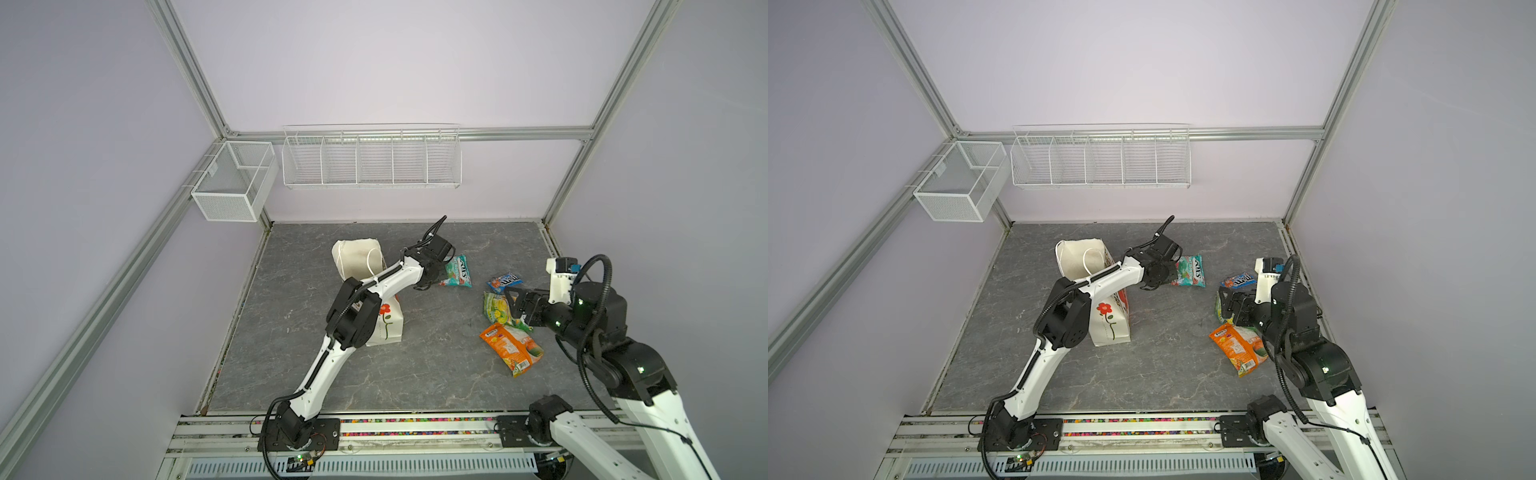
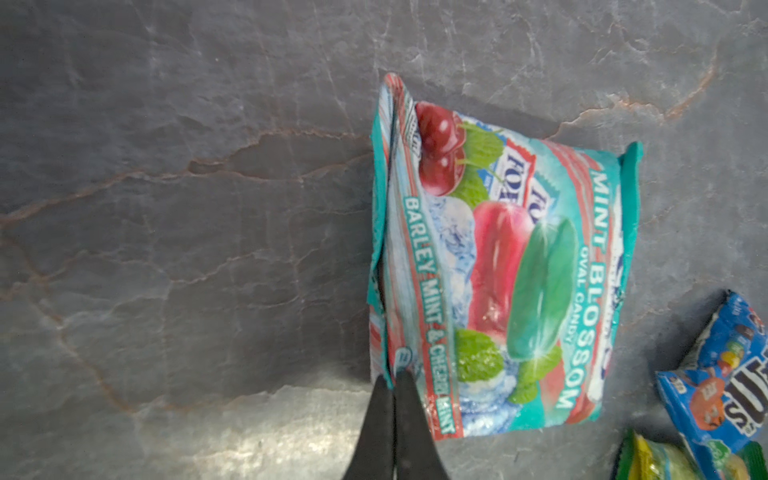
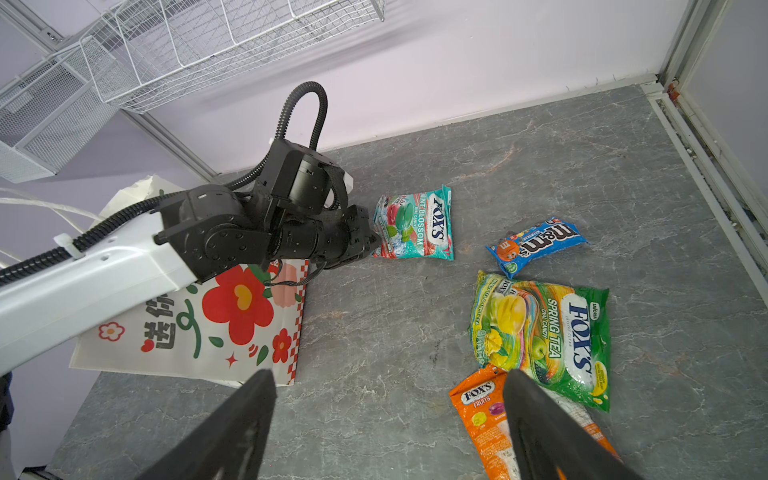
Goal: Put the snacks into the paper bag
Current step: 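Close the left gripper on the teal pack edge and lift it, then carry the teal pack with the left gripper toward the bag opening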
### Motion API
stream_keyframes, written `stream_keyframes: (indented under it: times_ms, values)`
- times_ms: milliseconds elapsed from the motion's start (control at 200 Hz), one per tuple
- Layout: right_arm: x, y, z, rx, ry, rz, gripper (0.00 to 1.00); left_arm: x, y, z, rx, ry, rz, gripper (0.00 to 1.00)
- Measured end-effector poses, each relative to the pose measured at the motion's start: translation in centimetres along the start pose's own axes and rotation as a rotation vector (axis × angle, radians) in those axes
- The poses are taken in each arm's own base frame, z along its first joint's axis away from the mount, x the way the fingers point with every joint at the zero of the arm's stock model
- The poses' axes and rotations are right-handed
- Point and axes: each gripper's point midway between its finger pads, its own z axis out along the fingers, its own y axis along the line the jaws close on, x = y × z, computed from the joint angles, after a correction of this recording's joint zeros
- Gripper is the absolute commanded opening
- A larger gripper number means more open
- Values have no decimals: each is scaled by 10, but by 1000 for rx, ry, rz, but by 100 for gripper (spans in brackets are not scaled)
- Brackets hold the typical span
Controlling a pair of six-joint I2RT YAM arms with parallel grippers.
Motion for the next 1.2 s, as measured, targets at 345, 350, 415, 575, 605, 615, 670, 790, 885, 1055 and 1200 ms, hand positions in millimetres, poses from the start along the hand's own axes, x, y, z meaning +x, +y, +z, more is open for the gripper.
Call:
stream_keyframes:
  times_ms: [345,350,415,575,605,615,670,790,885,1055,1200]
  values:
    - [6,-1,1,-5,8,0,89,-9,-23,-40,26,-64,72,0]
    - [6,-1,1,-6,9,0,88,-9,-24,-41,27,-65,72,0]
    - [6,0,0,-8,8,0,89,-13,-31,-53,42,-84,82,0]
    - [5,0,-1,-10,4,0,88,-19,-42,-74,67,-117,100,0]
    - [5,0,-1,-11,3,0,89,-20,-43,-76,69,-123,106,0]
    - [5,0,-1,-11,3,0,89,-20,-43,-77,70,-125,107,0]
    - [5,0,-1,-11,3,0,89,-22,-45,-81,70,-134,115,0]
    - [6,0,-2,-12,0,0,89,-22,-51,-88,67,-150,142,0]
    - [5,0,-3,-13,-3,0,89,-21,-55,-93,65,-158,158,0]
    - [6,0,-5,-15,-7,0,89,-22,-59,-108,70,-175,177,0]
    - [6,-1,-6,-15,-11,1,89,-28,-62,-123,78,-202,186,0]
